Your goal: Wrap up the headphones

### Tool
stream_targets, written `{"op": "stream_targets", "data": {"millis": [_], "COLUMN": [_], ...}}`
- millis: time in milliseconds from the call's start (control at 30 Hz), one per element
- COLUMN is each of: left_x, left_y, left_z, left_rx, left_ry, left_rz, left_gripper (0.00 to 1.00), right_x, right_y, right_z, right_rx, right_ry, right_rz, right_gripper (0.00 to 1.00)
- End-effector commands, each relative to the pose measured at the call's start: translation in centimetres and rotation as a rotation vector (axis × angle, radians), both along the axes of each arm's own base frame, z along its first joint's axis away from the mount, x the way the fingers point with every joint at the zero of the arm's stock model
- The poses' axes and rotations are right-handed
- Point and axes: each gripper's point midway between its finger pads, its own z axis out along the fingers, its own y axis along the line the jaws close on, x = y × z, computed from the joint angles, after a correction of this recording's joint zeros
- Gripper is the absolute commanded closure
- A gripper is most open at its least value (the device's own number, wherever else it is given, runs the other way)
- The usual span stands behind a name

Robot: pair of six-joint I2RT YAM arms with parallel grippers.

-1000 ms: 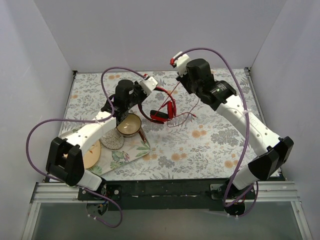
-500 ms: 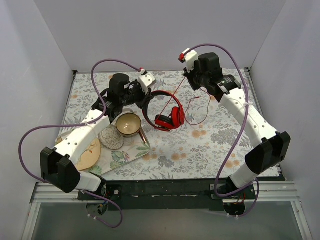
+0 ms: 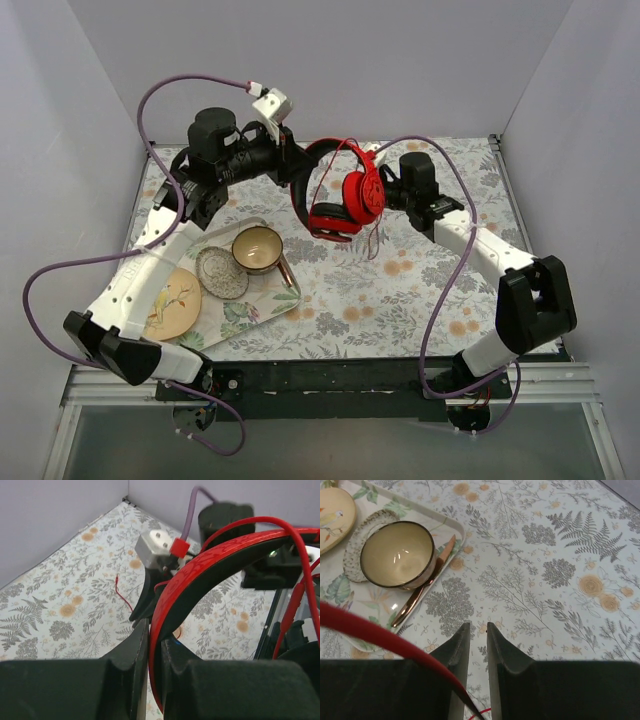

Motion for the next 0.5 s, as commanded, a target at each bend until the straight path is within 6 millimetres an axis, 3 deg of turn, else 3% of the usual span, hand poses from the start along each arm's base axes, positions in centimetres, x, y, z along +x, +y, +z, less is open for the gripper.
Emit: {"op": "stream_targets", "data": {"millis": [0,167,467], "left_x": [-0.5,0.2,1.7], "left_y": [0.4,0.7,2.3], "left_z": [6.3,8.7,13.5], "left_rx": [-0.116,-0.148,-0.221], "left_ry": [-0.034,-0.053,-0.101], "left_rz": [0.048,0.097,0.234], "left_gripper": [1.00,1.00,1.00], "right_x": [0.2,0.4,0.3], "right_y": [3.3,6.1,6.5], "right_z": [4.3,0.0,-6.4], "right_rx": [0.256,0.225,0.226], "right_ry": [-0.082,0.007,0.154], "right_rz": [0.061,0.057,-0.014], "right_gripper": [0.72,0.69,0.58]}}
